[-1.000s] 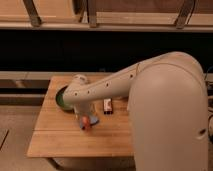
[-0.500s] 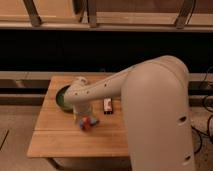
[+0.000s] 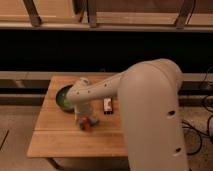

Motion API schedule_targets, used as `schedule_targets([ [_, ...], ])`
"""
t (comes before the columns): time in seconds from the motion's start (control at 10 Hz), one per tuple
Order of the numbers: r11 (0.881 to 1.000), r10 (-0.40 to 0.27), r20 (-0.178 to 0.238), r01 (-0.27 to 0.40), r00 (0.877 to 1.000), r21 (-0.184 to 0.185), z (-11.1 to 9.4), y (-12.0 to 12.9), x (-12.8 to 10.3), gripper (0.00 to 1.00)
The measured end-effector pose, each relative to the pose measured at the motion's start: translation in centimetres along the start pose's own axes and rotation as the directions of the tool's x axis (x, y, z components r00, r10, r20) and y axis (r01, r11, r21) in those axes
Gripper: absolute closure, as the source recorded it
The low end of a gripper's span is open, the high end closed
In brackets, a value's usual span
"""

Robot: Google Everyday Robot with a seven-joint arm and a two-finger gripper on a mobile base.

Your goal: Place the pepper in the ceramic bowl

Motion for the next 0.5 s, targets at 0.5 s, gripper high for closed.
schedule_targets([
  [0.5, 0.999, -0.046, 0.020, 0.046, 0.999, 0.026, -0.1, -0.1, -1.9, 0.69],
])
